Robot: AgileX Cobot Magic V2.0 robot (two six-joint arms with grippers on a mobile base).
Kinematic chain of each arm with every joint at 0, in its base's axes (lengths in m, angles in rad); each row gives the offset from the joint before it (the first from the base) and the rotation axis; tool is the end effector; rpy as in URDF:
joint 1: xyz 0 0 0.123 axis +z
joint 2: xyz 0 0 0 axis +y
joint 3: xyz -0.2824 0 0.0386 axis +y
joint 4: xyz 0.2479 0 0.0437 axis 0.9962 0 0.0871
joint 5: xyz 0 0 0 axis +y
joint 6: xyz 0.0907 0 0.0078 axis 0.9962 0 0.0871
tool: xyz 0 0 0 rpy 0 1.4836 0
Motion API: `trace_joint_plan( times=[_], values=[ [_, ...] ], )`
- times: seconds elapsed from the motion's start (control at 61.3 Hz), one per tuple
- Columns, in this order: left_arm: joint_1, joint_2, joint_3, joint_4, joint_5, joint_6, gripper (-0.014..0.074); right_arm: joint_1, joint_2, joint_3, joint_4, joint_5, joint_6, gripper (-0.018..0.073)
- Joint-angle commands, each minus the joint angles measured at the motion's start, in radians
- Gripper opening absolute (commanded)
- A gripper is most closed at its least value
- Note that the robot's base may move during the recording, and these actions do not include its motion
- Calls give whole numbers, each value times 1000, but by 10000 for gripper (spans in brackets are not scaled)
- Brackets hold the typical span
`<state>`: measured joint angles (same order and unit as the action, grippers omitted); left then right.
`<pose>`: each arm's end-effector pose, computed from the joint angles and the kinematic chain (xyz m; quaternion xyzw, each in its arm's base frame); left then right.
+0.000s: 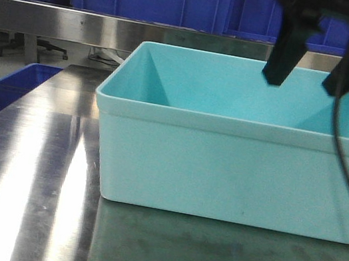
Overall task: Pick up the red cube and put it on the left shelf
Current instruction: 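Lower the right gripper into the tub and close on the red cube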
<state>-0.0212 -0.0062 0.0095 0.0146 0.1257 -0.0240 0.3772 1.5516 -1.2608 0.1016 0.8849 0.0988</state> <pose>0.0563 -0.0010 0.1988 0.0036 0.7217 -0.0100 0.6921 0.2999 0.1265 0.2965 -0.1129 0.9635 0.1008 0.2210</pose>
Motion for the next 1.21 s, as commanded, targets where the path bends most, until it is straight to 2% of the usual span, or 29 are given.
trace_joint_plan(
  times=[0.0,0.179,0.587,0.767,0.848,1.06,1.126,1.191],
  values=[
    [-1,-17,23,-7,-87,-1,102,0,9,-41,8,-41,28,619],
    [-1,-17,23,-7,-87,-1,102,0,84,-62,-21,-44,95,619],
    [-1,-17,23,-7,-87,-1,102,-12,198,-73,-102,-74,95,613],
    [-1,-17,23,-7,-87,-1,102,-12,223,-73,-102,-94,95,604],
    [-1,-17,23,-7,-87,-1,102,-12,228,-73,-102,-93,95,547],
    [-1,-17,23,-7,-87,-1,102,-12,227,-74,-102,-56,95,216],
    [-1,-17,23,-7,-87,-1,102,-12,225,-90,-102,-37,95,158],
    [-1,-17,23,-7,-87,-1,102,-12,221,-118,-102,-5,95,138]
  ],
)
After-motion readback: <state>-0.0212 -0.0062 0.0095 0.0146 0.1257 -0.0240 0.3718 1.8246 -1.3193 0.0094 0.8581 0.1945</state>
